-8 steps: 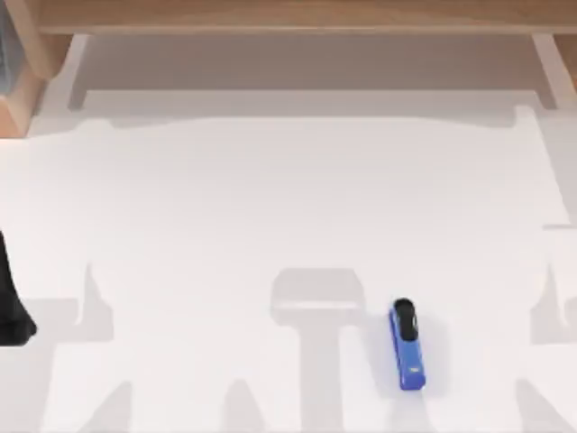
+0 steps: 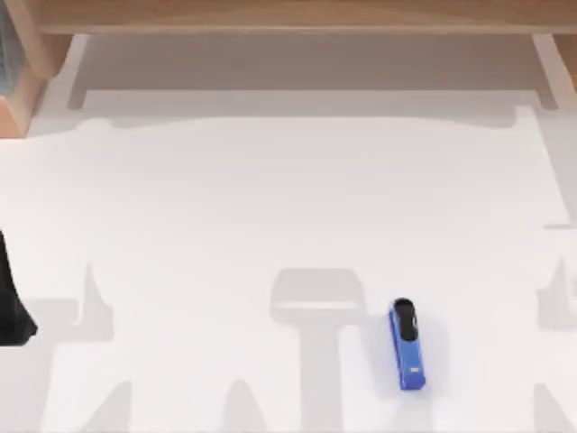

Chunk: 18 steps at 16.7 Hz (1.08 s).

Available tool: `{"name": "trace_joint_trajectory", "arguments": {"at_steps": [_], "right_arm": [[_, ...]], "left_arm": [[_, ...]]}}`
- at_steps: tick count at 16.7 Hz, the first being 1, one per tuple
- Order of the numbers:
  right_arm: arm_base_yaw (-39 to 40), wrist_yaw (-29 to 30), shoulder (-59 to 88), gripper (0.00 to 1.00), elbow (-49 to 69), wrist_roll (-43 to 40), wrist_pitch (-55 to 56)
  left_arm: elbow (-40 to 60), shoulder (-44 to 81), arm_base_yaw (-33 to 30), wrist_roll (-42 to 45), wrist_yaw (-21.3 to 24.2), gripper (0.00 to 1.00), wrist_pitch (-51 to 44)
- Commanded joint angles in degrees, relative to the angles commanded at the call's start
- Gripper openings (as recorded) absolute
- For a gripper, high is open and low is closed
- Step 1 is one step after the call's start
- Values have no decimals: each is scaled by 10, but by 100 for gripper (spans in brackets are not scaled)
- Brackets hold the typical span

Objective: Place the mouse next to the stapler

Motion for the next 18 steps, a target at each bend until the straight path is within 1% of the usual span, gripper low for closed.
{"name": "trace_joint_trajectory", "arguments": {"at_steps": [2,4,8,11,15,18], "right_arm": [[-21,3,87,100,87,5,-79],[-43,5,199,100,198,5,-170],[-85,9,477,100,469,-11,-349],[-112,8,706,100,686,-34,-461],[-144,5,988,100,948,-66,-557],[-164,2,1158,100,1102,-84,-598]], "left_arm": [[0,0,0,0,0,100,0],[0,0,0,0,0,100,0],[0,0,0,0,0,100,0],[0,0,0,0,0,100,0],[0,0,0,0,0,100,0],[0,0,0,0,0,100,0]]}}
